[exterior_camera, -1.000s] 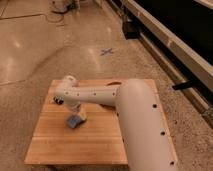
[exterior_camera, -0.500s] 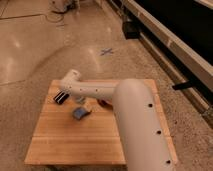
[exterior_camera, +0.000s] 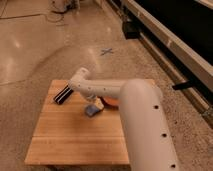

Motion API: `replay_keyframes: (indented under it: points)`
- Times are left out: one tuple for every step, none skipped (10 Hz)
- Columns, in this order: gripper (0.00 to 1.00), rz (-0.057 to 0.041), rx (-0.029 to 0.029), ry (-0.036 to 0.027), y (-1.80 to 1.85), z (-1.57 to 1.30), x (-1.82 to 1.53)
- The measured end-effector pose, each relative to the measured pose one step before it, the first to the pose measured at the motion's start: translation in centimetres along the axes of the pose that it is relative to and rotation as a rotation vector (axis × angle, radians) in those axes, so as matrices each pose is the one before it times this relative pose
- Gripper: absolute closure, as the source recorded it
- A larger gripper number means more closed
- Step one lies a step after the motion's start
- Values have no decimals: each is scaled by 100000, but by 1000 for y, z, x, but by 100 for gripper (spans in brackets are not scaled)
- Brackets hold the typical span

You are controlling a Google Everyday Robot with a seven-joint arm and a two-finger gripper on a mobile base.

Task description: Wipe the white sponge on the table

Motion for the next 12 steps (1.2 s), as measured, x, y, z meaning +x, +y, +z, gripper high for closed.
replay_keyframes:
  points:
    - [100, 1340, -1234, 584, 1007, 42, 557]
    - [100, 1098, -1101, 183, 1017, -10, 341]
    - [100, 1069, -1120, -348, 1299, -137, 129]
    - [100, 775, -1309, -1276, 1600, -238, -337]
    - [100, -80, -666, -970, 997, -200, -499]
    - [100, -744, -662, -1471, 1277, -325, -946]
    - [100, -920, -321, -1455, 1005, -305, -985]
    - [100, -1355, 31, -1650, 745, -278, -1173]
    - [100, -1157, 100, -1535, 440, -191, -1037]
    - [100, -1930, 482, -1930, 425, -214, -1485]
    - [99, -1281, 642, -1526, 37, -138, -974]
    - [93, -1553, 1073, -2383, -179, -198, -1263]
